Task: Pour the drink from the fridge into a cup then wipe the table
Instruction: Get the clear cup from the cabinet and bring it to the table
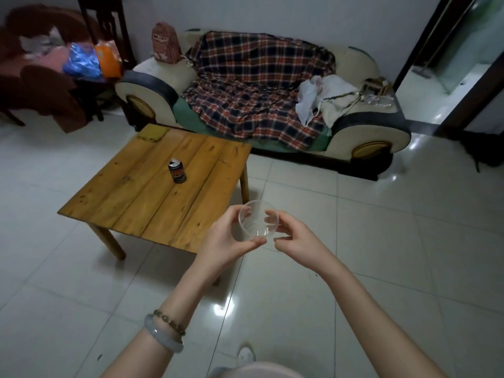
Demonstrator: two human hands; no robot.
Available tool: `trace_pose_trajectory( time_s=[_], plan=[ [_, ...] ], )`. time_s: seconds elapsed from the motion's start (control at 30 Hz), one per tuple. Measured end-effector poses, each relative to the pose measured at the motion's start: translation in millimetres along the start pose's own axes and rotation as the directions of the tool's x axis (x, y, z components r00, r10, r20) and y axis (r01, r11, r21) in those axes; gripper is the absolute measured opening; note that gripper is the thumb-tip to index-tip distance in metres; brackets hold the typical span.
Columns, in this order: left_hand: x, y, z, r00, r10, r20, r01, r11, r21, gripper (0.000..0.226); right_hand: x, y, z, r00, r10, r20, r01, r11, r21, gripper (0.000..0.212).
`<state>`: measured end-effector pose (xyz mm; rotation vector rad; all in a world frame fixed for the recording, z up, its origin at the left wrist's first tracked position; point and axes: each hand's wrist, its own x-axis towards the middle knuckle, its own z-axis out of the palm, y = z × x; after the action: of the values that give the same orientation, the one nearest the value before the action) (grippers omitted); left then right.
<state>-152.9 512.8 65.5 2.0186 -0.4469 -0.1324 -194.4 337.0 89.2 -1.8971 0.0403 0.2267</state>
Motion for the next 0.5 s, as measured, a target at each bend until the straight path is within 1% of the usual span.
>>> trace_pose_trajectory(
  time_s=[0.1, 0.27, 0.4, 0.5],
  plan=[
    [43, -3, 2, 1.0, 0.006, 0.017, -0.007, 1.0, 0.006, 0.064, 36, -1, -22, 1.0, 0.012, -0.003, -0.012, 1.0, -0.015, 0.059],
    [110, -9, 9, 1.0, -0.012, 0.003, 0.012, 1.0, -0.002, 0.065, 98, 3, -58, 1.0, 0.015, 0.012, -0.015, 1.0, -0.015, 0.061],
    [169, -19, 18, 0.999, -0.039, -0.034, 0.039, 0.999, 0.009, 0.064, 157, 9, -91, 0.998, -0.01, 0.066, 0.008, 1.0, 0.026, 0.062],
    [218, -24, 26, 0.994, -0.057, -0.089, 0.058, 0.998, 0.01, 0.064, 212, 16, -120, 0.991, -0.026, 0.129, 0.024, 1.0, 0.018, 0.062]
  ],
)
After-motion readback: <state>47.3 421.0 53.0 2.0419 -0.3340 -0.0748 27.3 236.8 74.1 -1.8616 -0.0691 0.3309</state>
